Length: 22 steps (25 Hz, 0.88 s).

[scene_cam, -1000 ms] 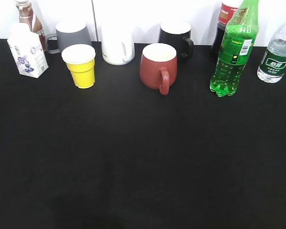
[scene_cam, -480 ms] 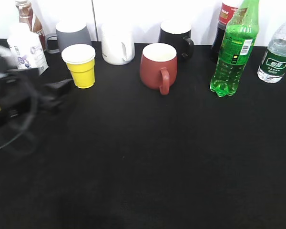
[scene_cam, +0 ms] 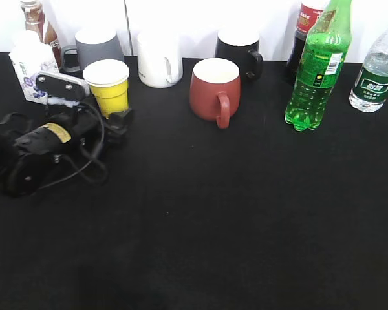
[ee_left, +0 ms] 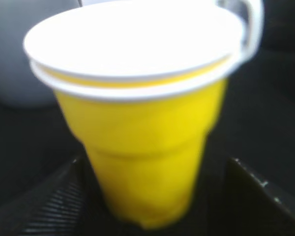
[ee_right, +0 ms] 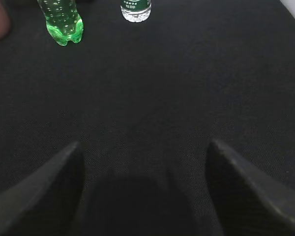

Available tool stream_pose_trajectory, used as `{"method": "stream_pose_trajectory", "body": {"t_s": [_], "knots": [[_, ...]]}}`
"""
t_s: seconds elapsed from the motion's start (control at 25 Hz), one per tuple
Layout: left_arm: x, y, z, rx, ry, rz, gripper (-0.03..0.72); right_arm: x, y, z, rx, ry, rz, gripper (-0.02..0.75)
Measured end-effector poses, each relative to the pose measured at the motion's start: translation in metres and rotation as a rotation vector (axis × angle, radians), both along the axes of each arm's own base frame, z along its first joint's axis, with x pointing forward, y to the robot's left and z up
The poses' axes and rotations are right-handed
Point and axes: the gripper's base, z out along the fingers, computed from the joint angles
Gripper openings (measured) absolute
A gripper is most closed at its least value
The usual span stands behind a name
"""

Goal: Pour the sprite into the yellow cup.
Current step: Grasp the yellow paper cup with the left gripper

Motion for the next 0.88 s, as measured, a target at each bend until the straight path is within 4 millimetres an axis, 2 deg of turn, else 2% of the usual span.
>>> {"method": "stream_pose_trajectory", "body": {"t_s": [0.16,0.24,0.36,0.72,0.88], "knots": [[0.023,-0.005,0.001,-0.033,-0.053,0.032,0.670,0.000,0.000,0.000,0.001,0.000,0.001,0.586],[0.029,-0.007,-0.003,-0.034,-0.056,0.033,0.666,0.000,0.001,0.000,0.006,0.000,0.004,0.586],[0.031,-0.008,0.002,-0.057,-0.109,0.033,0.658,0.000,0.001,0.000,0.006,0.000,0.004,0.586],[0.030,-0.007,-0.004,-0.067,-0.127,0.035,0.617,0.000,0.001,0.000,0.006,0.000,0.004,0.586],[0.030,-0.007,-0.004,-0.067,-0.131,0.031,0.536,0.000,0.001,0.000,0.006,0.000,0.004,0.586]]}}
